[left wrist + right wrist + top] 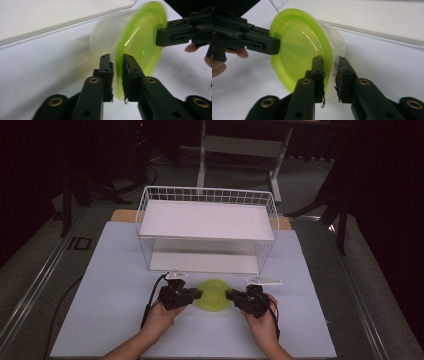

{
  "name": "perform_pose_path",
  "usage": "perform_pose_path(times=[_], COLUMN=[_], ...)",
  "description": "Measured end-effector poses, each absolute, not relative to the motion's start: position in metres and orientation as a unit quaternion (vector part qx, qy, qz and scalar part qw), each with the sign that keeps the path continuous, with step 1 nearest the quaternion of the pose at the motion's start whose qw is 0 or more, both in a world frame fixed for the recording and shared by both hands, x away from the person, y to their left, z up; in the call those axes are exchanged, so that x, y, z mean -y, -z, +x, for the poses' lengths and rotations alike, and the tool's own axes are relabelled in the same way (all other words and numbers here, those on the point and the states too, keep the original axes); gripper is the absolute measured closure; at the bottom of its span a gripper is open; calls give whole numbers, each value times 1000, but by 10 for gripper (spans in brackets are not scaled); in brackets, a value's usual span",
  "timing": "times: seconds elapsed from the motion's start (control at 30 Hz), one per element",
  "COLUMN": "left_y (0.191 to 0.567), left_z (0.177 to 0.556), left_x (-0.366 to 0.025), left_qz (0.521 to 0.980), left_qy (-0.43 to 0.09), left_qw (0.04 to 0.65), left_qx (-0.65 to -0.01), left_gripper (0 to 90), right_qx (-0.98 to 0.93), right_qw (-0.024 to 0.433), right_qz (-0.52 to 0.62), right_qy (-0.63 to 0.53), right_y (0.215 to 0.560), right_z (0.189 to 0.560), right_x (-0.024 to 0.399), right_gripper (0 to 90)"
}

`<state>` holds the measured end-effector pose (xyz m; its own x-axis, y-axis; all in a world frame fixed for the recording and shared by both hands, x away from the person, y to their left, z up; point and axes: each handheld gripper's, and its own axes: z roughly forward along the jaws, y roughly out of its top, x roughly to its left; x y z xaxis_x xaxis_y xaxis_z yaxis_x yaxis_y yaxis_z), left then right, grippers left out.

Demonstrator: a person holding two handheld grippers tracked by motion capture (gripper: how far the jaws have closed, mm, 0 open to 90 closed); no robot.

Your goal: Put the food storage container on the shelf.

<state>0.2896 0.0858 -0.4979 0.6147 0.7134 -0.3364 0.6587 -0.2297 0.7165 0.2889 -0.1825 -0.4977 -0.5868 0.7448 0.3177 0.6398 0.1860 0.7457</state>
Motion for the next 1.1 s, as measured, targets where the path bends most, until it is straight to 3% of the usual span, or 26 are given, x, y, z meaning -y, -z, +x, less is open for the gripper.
perform_pose_path(times=[0.27, 0.53, 1.1], left_y=[475, 456, 490], left_z=[285, 302, 335], left_x=[-95, -102, -100], left_qz=[766, 759, 756], left_qy=[-64, -93, -80], left_qw=[484, 491, 470], left_qx=[-418, -418, -449], left_gripper=[811, 811, 807], right_qx=[-757, -755, -746], right_qw=[77, 79, 78], right_qz=[436, 425, 467], right_qy=[-480, -493, -468], right_y=[473, 449, 482], right_z=[286, 310, 337], right_x=[179, 171, 162], right_gripper=[799, 797, 797])
